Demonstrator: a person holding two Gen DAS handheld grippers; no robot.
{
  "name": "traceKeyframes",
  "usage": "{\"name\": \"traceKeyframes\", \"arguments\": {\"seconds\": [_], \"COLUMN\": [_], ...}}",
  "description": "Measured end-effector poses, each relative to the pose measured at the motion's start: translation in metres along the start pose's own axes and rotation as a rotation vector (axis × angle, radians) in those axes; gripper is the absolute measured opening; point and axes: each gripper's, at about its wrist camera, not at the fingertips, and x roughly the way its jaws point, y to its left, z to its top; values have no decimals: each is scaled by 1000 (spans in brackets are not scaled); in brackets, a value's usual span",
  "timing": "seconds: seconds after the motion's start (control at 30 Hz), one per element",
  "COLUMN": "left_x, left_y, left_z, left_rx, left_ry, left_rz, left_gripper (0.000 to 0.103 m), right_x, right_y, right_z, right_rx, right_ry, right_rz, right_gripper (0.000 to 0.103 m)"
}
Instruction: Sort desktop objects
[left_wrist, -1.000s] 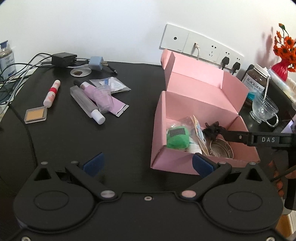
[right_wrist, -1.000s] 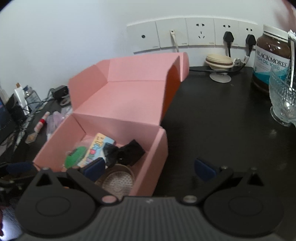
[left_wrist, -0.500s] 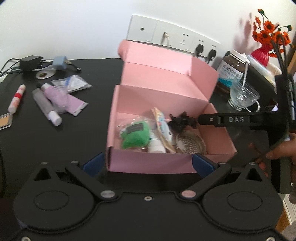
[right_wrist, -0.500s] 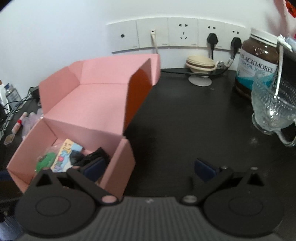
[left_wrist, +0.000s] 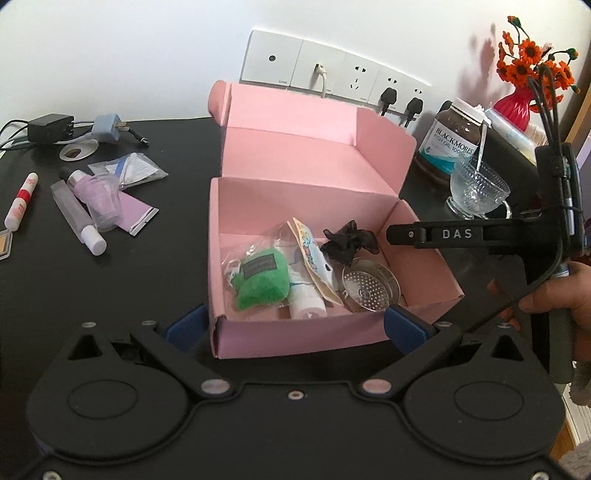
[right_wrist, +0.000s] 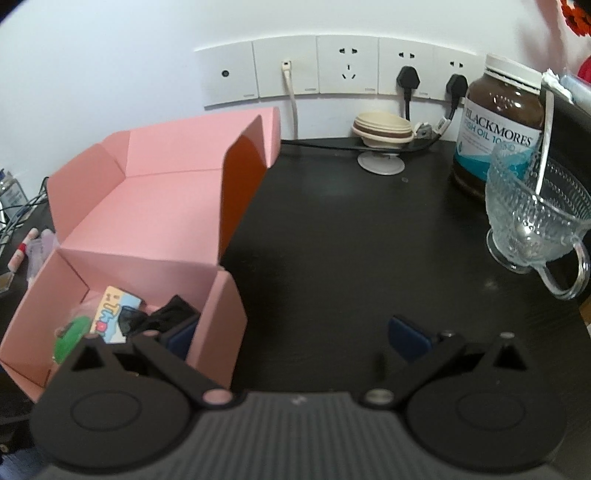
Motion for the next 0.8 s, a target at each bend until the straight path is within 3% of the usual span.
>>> {"name": "traceKeyframes", "arguments": {"seconds": [0.8], "left_x": [-41], "left_y": [47], "left_z": [-4], "left_rx": [-142], "left_ry": [-82], "left_rz": [90], "left_gripper": [103], "right_x": [-22], "right_y": [16], "right_z": [10], "right_rx": [5], "right_ry": [-62], "right_rz": [36], "right_gripper": [102]}}
